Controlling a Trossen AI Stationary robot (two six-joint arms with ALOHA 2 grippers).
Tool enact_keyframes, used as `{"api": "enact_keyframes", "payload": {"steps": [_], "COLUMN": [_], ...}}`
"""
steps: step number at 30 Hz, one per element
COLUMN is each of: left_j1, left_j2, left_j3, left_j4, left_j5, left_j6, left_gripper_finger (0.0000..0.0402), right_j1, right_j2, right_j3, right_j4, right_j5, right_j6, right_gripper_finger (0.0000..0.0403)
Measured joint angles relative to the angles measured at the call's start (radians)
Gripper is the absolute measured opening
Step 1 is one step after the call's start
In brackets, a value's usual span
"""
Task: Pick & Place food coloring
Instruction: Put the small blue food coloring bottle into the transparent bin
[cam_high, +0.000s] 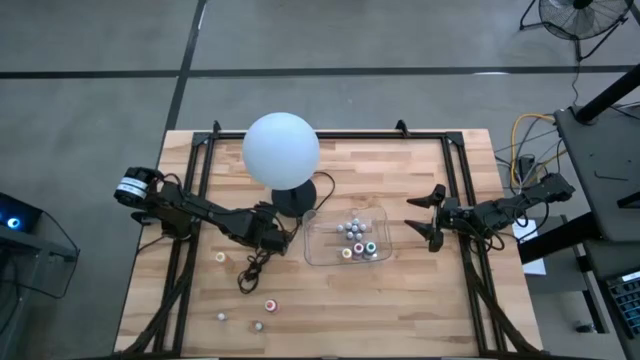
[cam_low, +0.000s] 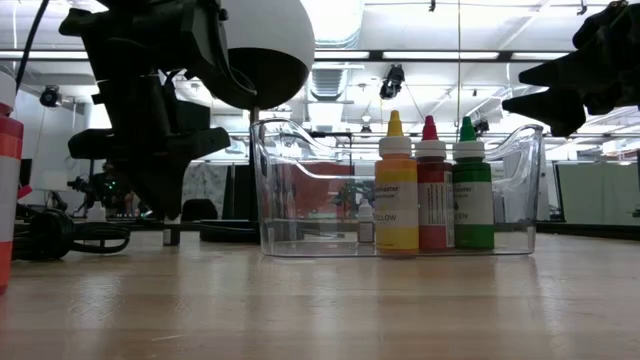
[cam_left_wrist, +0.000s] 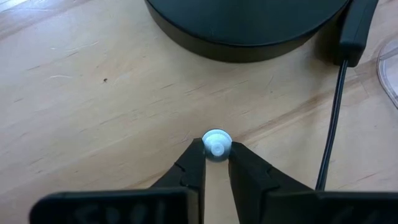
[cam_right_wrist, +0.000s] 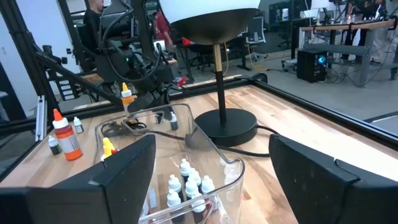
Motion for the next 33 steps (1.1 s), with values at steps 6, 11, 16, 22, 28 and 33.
{"api": "enact_keyframes", "payload": {"steps": [6, 11, 16, 22, 28, 33], "left_j1": [-0.002, -0.015, -0.035, -0.071, -0.110, -0.136], "left_j2": [-0.001, -0.015, -0.048, -0.110, -0.163, -0.193], "left_j3": [0.009, 0.027, 0.039, 0.083, 0.167, 0.245], "left_j4": [-0.005, -0.013, -0.023, -0.074, -0.178, -0.245], "left_j5": [0.012, 0.018, 0.021, 0.036, 0.058, 0.087], "left_j6": [-0.002, -0.002, 0.002, 0.056, 0.141, 0.191], "left_gripper_finger": [0.0028, 0.0027, 0.0027, 0.0027, 0.0026, 0.0026], "right_j1": [0.000, 0.000, 0.001, 0.001, 0.001, 0.000], "right_j2": [0.000, 0.000, 0.000, 0.000, 0.000, 0.000], "right_j3": [0.000, 0.000, 0.000, 0.000, 0.000, 0.000], "right_j4": [0.000, 0.000, 0.000, 0.000, 0.000, 0.000], "right_j5": [0.000, 0.000, 0.000, 0.000, 0.000, -0.002], "right_j6": [0.000, 0.000, 0.000, 0.000, 0.000, 0.000], "right_gripper_finger": [0.0299, 0.0305, 0.0310, 0.0308, 0.0301, 0.0307]}}
